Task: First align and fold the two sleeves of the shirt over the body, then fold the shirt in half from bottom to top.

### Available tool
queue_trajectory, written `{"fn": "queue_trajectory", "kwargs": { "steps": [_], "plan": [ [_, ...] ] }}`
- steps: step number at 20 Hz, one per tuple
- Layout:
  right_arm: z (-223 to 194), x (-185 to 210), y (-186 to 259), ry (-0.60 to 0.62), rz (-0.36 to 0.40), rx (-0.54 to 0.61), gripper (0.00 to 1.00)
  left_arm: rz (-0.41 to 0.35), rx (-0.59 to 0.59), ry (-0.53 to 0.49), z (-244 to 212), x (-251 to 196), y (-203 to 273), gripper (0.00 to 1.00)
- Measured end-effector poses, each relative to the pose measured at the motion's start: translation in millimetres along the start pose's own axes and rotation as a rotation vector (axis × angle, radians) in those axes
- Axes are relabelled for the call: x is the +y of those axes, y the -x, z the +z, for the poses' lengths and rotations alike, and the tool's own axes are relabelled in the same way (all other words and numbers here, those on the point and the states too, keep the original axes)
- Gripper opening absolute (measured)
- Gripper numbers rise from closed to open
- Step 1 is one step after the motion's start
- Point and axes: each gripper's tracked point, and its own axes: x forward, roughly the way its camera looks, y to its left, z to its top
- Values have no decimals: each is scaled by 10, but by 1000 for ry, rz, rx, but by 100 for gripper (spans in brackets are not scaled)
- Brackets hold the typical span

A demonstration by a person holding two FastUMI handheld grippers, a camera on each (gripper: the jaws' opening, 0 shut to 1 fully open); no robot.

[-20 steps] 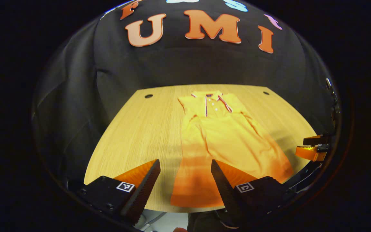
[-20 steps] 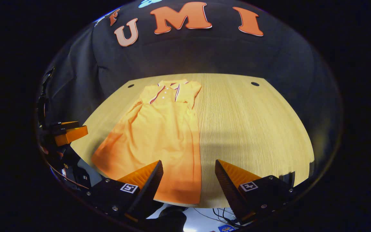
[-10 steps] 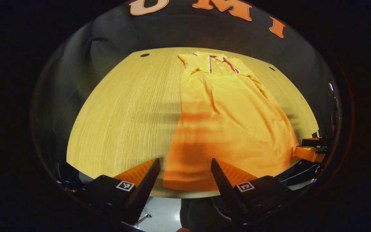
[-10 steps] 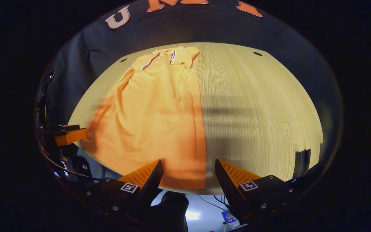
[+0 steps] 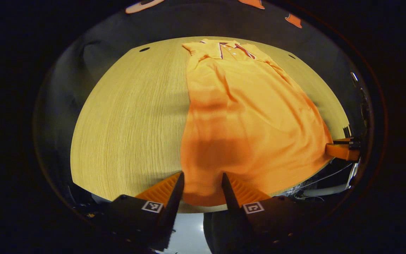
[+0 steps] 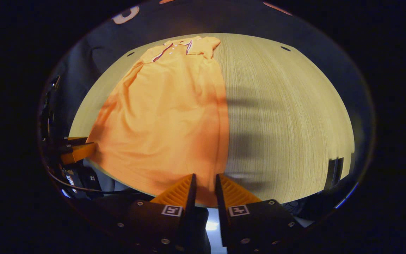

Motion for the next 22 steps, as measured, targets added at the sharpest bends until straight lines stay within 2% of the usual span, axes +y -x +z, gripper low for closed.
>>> {"fn": "queue_trajectory", "kwargs": {
  "steps": [1,2,3,5,6,10,14,17,20,22],
  "plan": [
    [-66,147,1,-26,77,34,22,-11,-4,11,41,-23,-41,58],
    [-117,266,12,-73,144,61,17,-2,0,41,42,-21,-51,31],
    [-131,338,30,-122,198,72,17,0,9,45,37,-14,-41,5],
    [-130,391,-78,-185,220,85,15,-5,13,51,43,-45,23,7],
    [-85,486,-13,-204,261,86,4,-20,1,56,94,-79,59,7],
    [254,599,189,-171,335,-7,3,-61,-79,48,474,-112,310,7],
    [585,590,286,-235,394,-62,2,-103,-144,66,892,-139,481,7],
    [929,623,439,-330,465,-142,2,-134,-204,59,1242,-172,579,7],
    [1249,566,454,-345,463,-196,2,-149,-242,52,1537,-184,629,7],
    [1485,605,488,-363,488,-229,2,-159,-268,44,1724,-181,648,7]
  ]
}}
